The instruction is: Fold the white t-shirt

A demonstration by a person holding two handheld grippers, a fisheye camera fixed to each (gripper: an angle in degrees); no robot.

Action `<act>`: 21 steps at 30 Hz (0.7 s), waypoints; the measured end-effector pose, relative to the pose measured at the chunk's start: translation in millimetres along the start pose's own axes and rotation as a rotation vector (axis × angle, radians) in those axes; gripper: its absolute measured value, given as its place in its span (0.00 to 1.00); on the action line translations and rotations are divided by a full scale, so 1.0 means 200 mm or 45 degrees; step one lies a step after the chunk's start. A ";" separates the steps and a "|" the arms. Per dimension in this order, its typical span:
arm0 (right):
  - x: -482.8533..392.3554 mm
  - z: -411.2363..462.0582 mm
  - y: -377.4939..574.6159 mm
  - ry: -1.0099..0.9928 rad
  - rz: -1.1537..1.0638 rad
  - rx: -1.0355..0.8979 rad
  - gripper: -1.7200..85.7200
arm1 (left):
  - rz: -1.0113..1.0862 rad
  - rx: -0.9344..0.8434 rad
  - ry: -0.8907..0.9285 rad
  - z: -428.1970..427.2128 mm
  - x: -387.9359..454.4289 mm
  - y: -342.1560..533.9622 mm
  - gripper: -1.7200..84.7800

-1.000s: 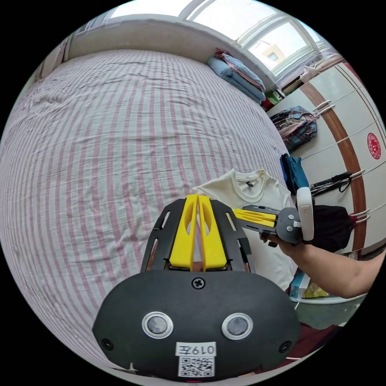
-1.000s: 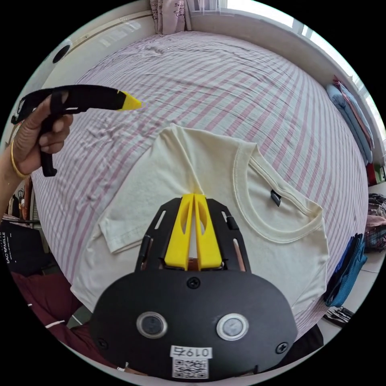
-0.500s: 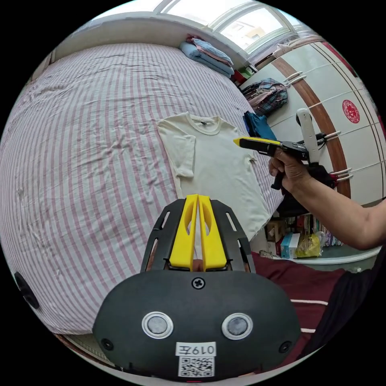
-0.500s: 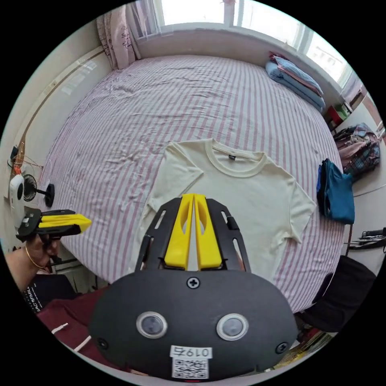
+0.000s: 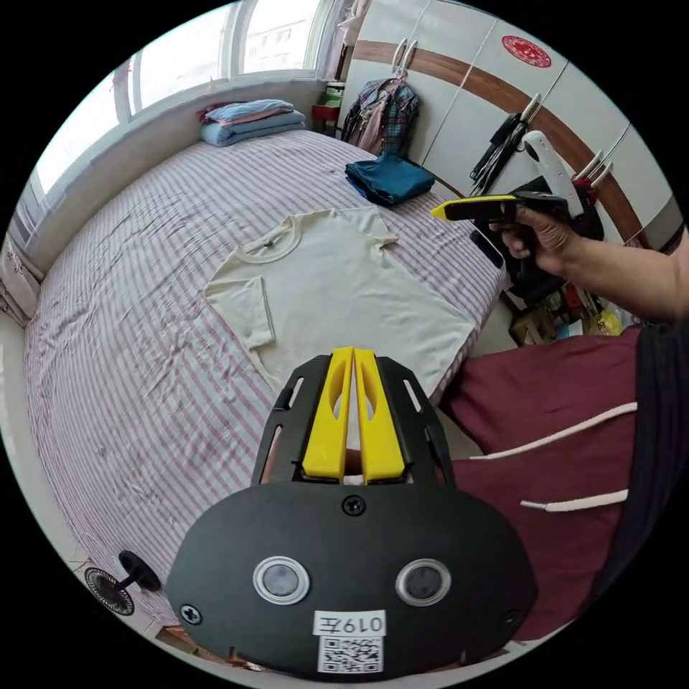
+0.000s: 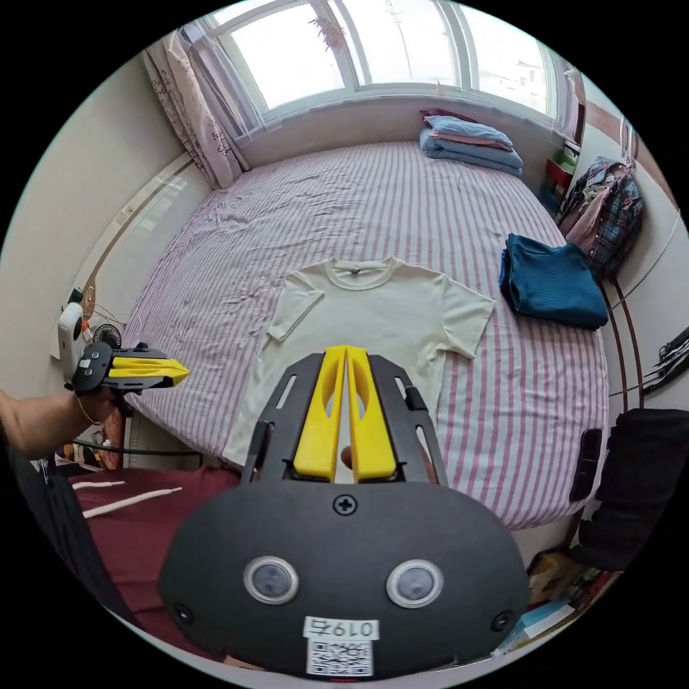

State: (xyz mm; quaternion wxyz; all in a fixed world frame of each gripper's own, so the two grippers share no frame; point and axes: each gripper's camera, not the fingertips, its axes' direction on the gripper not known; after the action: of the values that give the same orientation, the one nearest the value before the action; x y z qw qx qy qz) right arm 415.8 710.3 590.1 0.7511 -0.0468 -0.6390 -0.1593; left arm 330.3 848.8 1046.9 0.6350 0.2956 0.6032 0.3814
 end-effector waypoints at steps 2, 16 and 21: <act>0.20 0.00 0.01 -0.032 -0.054 0.023 0.01 | -0.088 0.003 -0.005 0.14 0.15 -0.12 0.03; 1.52 0.12 -0.26 -0.081 -0.472 -0.104 0.04 | -0.803 0.184 0.160 1.31 0.87 -0.84 0.03; 1.74 0.39 -0.43 -0.038 -0.475 -0.136 0.08 | -0.919 0.154 0.171 1.69 0.77 -0.97 0.04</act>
State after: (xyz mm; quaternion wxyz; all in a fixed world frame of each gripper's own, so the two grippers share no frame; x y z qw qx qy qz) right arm 362.6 587.5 932.1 0.6956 0.0303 -0.6382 -0.3285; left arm 688.2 903.6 834.7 0.6691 0.0753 0.7303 0.1151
